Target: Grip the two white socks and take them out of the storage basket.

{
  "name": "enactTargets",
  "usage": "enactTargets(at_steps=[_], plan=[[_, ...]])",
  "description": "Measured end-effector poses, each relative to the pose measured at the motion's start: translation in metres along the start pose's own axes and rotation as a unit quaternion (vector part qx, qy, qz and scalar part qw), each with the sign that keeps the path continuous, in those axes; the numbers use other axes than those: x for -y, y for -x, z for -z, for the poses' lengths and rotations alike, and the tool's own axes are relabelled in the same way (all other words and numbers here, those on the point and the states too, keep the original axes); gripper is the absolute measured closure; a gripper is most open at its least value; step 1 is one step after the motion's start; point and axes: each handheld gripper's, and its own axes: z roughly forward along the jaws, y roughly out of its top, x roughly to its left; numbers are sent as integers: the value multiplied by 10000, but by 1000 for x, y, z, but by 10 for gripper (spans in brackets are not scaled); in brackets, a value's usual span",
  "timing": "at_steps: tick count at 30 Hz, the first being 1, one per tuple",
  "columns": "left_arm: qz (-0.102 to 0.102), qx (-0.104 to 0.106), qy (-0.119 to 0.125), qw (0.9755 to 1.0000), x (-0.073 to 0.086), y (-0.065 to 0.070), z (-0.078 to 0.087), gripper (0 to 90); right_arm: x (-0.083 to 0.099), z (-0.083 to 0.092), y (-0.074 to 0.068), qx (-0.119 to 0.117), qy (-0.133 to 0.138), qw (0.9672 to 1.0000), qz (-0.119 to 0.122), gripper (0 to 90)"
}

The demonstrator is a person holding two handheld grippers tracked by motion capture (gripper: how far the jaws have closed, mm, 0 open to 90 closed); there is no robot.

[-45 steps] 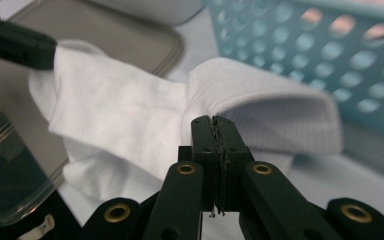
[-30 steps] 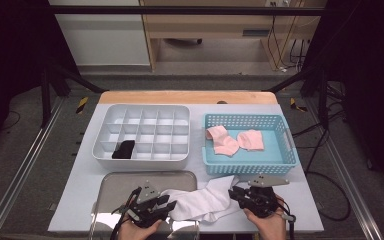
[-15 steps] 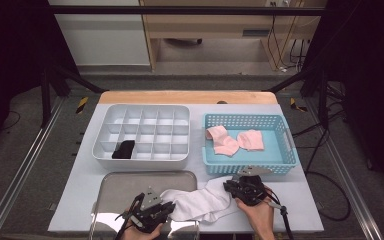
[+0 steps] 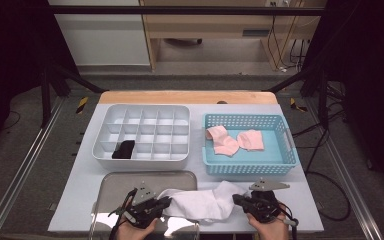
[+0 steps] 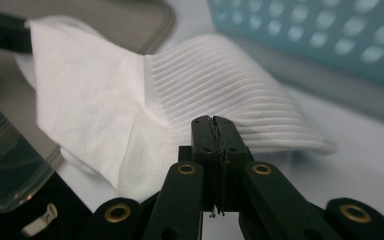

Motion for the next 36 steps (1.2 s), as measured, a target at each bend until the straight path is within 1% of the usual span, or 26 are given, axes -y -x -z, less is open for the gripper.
enactTargets(at_steps=[1,5,6,7,8,10,11,13,14,16,17,18,19,21,22,23,25,26,28,29,31,32,33,34,35,36], plan=[[7,-2,-54,10000,0,-2,-1,858,6,-10,-1,-10,-243,9997,28,885],[47,-4,-108,9999,1,-5,-2,854,7,-13,-1,-51,-233,9997,83,847],[38,1,-115,9999,1,-6,-2,853,3,-4,-1,-28,54,9998,188,805],[38,1,-115,9999,1,-6,-2,852,3,-4,-1,-28,54,9998,188,805],[1,12,-111,9999,1,-6,-3,852,-1,7,0,-27,368,9990,240,773],[-32,7,-121,9999,1,-5,-3,851,-7,15,2,111,621,9975,330,741],[-32,7,-121,9999,1,-5,-3,851,-7,15,2,111,621,9975,330,741],[-59,-2,-120,9999,1,-5,-3,850,-15,12,7,242,726,9961,431,662],[-50,9,-122,9999,1,-5,-3,851,-17,6,10,265,682,9963,459,637],[-50,30,-128,9999,2,-6,-3,850,-16,-6,15,180,528,9972,489,612],[-50,30,-128,9999,2,-6,-3,850,-16,-6,15,180,528,9972,489,612],[-48,32,-133,9999,2,-7,-4,850,-12,-17,16,166,317,9979,534,647],[-53,25,-132,9999,2,-7,-4,850,-12,-17,16,166,317,9979,534,647],[-69,20,-133,9999,2,-7,-4,850,-7,-19,13,142,121,9980,603,776],[-73,16,-132,9999,2,-6,-4,850,-5,-18,11,121,136,9980,609,815],[-72,13,-126,9999,2,-6,-4,850,-5,-17,11,75,129,9982,589,821],[-59,26,-95,9999,2,-6,-3,850,-5,-13,9,158,191,9977,623,826],[-59,26,-95,9999,2,-6,-3,850,-5,-13,9,158,191,9977,623,826],[-75,53,-45,9999,1,-5,-3,848,-10,2,10,390,558,9953,683,825],[-75,53,-45,9999,1,-5,-3,846,-10,2,10,390,558,9953,683,825],[-134,48,-41,9999,-1,-3,-8,843,-12,12,9,674,690,9926,744,808],[-151,16,-70,9999,-2,-3,-10,840,-11,10,9,696,569,9931,751,784],[-151,16,-70,9999,-2,-3,-10,834,-11,10,9,696,569,9931,751,784],[-144,-35,-93,9998,-1,-3,-12,826,-7,-2,10,670,255,9949,705,719],[-144,-35,-93,9998,-1,-3,-12,811,-7,-2,10,670,255,9949,705,719],[-136,-69,-76,9999,0,-5,-12,793,-3,-10,12,592,125,9961,638,692]])
